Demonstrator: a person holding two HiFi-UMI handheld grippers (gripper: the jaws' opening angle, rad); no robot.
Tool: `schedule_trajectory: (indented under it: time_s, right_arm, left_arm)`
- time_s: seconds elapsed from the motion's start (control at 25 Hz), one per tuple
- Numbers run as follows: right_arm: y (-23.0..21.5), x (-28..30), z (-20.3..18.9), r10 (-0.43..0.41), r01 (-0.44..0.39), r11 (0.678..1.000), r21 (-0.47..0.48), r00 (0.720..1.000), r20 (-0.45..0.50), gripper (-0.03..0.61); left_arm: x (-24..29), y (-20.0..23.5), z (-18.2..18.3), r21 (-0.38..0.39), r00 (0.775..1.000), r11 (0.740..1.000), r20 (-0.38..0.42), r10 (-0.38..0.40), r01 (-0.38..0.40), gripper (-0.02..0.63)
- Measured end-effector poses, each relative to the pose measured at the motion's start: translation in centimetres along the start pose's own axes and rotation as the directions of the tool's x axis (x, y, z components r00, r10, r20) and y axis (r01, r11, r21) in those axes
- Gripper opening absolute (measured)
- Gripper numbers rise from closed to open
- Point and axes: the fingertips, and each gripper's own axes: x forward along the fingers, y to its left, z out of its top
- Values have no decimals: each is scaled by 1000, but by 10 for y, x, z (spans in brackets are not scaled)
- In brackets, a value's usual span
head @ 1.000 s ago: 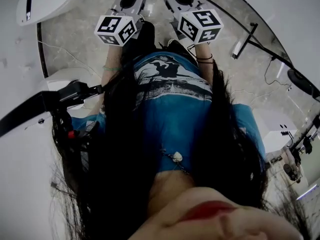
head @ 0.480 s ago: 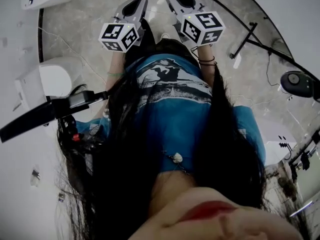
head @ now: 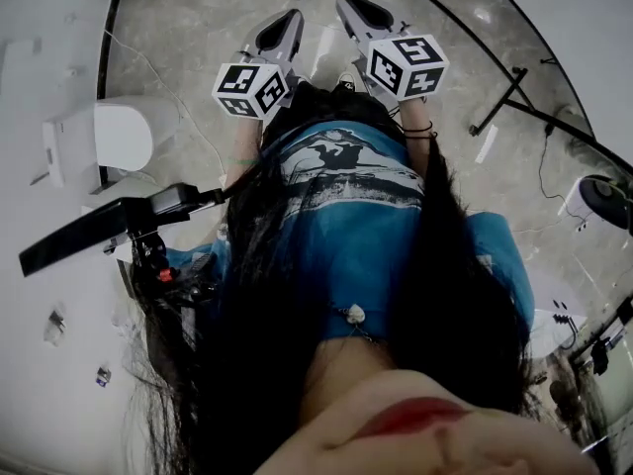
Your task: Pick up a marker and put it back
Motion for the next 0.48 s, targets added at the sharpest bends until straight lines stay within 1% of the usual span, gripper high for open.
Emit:
schedule_trajectory:
  time_s: [0.32,0.48]
  right_arm:
    - [53,6,-16,-9,9,1000,-6,1000,-7,38]
    - [94,4,-30,-13,13,1000,11,1000,2,37]
  left_arm:
    - [-52,11,2,11,999,1000,31,-21,21,0]
    - [-92,18,4,22,998,999,42,-38,37,0]
